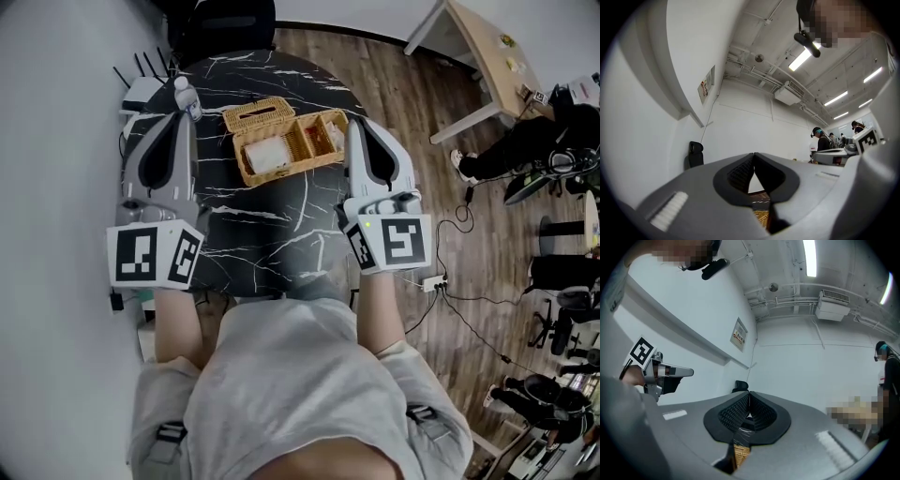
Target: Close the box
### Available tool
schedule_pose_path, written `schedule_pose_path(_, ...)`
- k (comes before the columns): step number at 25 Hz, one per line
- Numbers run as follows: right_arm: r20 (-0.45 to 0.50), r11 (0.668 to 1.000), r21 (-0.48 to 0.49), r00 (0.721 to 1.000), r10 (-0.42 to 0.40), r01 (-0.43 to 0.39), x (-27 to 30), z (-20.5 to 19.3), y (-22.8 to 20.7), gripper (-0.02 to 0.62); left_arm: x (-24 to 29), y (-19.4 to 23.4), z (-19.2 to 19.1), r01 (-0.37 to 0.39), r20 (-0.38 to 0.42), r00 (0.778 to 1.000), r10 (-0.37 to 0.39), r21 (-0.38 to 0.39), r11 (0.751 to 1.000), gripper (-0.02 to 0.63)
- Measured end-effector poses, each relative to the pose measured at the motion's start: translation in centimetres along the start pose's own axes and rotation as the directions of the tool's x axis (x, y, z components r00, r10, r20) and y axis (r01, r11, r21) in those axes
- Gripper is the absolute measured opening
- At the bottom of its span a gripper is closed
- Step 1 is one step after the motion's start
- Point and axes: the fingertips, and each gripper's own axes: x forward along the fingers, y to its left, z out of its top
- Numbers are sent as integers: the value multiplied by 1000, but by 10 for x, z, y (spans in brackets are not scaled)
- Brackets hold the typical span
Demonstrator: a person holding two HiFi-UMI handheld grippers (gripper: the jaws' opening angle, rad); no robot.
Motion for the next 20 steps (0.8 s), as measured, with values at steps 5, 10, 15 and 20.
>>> schedule_pose_path(5, -12, 999, 9, 999, 44, -44, 32, -9, -10, 5, 21, 8, -10, -37, -25, 999, 38, 3, 999, 58)
schedule_pose_path(10, -49, 995, 27, 994, 94, -93, 62, -31, -14, 5, 36, 20, -33, -77, -71, 995, 76, -15, 997, 58)
schedule_pose_path(15, -105, 989, 64, 984, 141, -135, 81, -63, -15, 5, 47, 27, -58, -115, -124, 986, 111, -28, 993, 58)
schedule_pose_path(20, -164, 981, 98, 970, 182, -167, 98, -100, -15, 5, 60, 33, -89, -141, -176, 976, 125, -81, 987, 58)
